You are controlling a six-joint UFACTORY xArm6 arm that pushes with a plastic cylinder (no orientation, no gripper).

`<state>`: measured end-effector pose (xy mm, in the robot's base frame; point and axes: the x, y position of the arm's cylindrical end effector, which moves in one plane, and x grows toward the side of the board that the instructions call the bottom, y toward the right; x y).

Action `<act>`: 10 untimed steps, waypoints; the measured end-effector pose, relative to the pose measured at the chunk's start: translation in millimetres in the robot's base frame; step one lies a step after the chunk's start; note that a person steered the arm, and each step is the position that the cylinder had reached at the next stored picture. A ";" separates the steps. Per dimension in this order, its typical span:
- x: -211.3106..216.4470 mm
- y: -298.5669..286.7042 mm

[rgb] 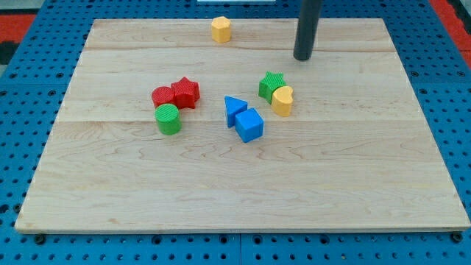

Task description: Push the green circle on top of the green star

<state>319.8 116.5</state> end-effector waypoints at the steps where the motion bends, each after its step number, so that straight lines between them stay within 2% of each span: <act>1: 32.7 -41.6; 2: 40.8 -6.2; 3: 70.8 -31.2; 4: 69.3 -93.3; 5: 48.6 -144.7; 6: 59.4 -170.8; 7: 92.1 -185.4; 8: 58.5 -235.3; 9: 38.3 -210.7; 10: 42.7 -175.9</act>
<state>362.5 -59.4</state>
